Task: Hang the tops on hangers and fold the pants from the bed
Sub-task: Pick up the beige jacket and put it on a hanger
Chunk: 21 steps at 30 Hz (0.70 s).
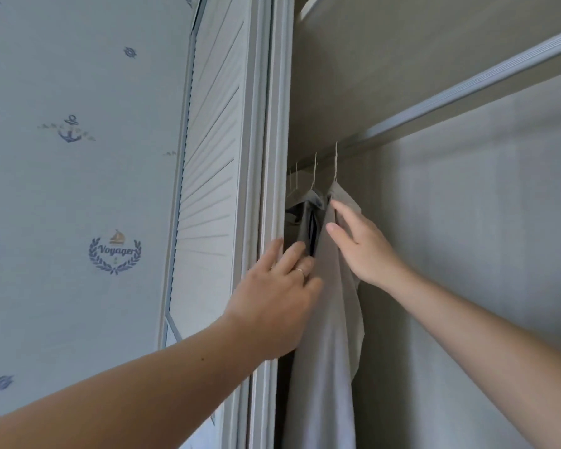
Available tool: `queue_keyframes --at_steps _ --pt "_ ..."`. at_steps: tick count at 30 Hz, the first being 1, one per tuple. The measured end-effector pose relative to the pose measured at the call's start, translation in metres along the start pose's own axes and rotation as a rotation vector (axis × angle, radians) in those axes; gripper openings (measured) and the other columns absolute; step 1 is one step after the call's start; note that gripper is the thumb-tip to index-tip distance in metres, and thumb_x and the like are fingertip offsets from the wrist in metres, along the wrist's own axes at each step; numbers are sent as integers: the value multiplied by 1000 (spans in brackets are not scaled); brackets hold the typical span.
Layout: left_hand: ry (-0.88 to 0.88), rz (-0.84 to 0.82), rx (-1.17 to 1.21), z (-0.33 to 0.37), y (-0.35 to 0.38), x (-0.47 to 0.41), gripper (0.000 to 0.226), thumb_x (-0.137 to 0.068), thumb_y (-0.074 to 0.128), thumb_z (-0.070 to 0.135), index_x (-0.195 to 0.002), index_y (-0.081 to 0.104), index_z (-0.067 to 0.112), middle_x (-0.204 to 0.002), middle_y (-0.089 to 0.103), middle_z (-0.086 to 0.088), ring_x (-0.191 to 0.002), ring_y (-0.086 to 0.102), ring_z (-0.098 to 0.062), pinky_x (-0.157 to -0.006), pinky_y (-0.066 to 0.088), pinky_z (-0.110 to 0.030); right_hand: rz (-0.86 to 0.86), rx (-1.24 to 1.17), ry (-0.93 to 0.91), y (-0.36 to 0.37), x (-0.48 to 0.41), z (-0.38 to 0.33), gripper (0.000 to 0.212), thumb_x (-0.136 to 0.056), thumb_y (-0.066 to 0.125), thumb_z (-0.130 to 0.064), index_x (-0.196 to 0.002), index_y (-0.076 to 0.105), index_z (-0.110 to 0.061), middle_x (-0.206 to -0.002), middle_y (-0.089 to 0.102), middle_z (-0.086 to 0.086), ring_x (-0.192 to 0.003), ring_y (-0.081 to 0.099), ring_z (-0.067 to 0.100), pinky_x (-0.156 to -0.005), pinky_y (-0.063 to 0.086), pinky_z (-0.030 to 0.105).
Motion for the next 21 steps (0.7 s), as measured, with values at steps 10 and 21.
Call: queue_keyframes --at_steps 10,21 --pt "-356 -134 202 -50 -52 224 69 -97 29 64 -150 46 24 -161 35 -7 -152 20 -34 -119 23 -61 -261 206 -323 51 165 -176 66 -93 9 -76 -152 -13 -55 -164 -14 -27 -150 -23 2 -122 -6 45" --pt "-767 -449 153 -73 -140 549 69 -100 17 66 -159 26 30 -167 18 -2 -156 5 -31 -119 13 -61 -633 -40 -497 188 322 -407 72 -87 -6 -80 -152 -19 -50 -162 -24 -23 -149 -30 9 -123 -11 51"
Point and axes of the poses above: each hand's wrist, its own x-axis away from the middle knuckle, its own y-axis out of the palm, z = x × y, the point moved 1 cm from there along -x, towards the middle knuckle
